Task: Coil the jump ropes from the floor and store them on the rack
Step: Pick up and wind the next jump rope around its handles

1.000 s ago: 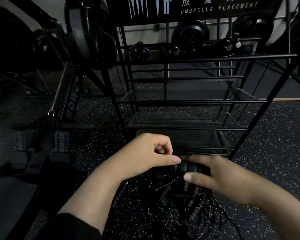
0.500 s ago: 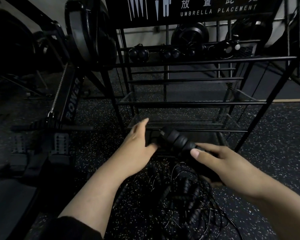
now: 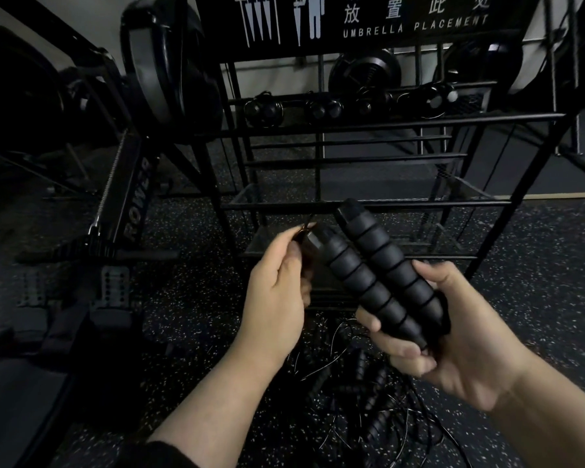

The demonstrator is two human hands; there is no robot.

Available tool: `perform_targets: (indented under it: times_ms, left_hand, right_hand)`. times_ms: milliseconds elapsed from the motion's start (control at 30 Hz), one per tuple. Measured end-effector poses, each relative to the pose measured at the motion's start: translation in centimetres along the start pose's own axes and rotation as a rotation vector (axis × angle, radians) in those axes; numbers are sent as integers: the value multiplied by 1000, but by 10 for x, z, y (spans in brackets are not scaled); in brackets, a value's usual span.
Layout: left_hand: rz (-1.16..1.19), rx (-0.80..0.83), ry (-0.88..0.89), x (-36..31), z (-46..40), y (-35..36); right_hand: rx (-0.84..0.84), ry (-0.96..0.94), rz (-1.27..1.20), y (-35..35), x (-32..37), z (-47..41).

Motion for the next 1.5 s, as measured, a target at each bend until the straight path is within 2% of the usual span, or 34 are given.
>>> perform_targets:
  times_ms: [133, 300, 367, 433, 500, 700, 800, 900, 1033, 1167, 1300, 1500]
  left_hand:
    - [-138, 67, -110, 9, -1, 9]
    - [-446, 302, -102, 15, 5, 18]
    - [-552, 368, -87, 16, 8, 20]
    - [-713, 450, -74, 15, 9, 20]
    - [-867, 530, -30, 12, 10, 18]
    - [-968, 697, 58, 10, 8, 11]
    - [-884, 786, 107, 4, 3, 2]
    - [-804, 856, 110, -5, 1, -7]
    - [-677, 905, 3, -10, -2, -16]
    - [-402, 911, -85, -15, -2, -19]
    - [-152, 841, -123, -19, -2, -20]
    - [-50, 814, -152, -20, -2, -16]
  right_hand:
    - [10, -14, -69, -3, -4, -2]
    - [-218, -119, 84, 6, -5, -7]
    - [-353, -152, 306, 8, -2, -8]
    - [-538, -178, 694, 5, -2, -7]
    - [-618, -197, 984, 2, -3, -7]
    - [-705, 76, 1368, -9, -8, -14]
    - [-650, 175, 1449, -8, -5, -11]
    - [-520, 244, 1472, -10, -7, -8]
    - [-286, 258, 1375, -10, -9, -4]
    - [-118, 241, 1182, 2, -4, 2]
    - [-63, 170, 1016, 3, 2, 8]
    - [-104, 98, 971, 4, 1, 6]
Point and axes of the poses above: each hand's wrist, its own z-axis away from the middle knuckle, its own y-axis out of the palm, x = y × z, the point moved 2 cm from there along -z, towards the middle knuckle, and after that the axes turned 9 degrees about y, right-handed, at the moved point
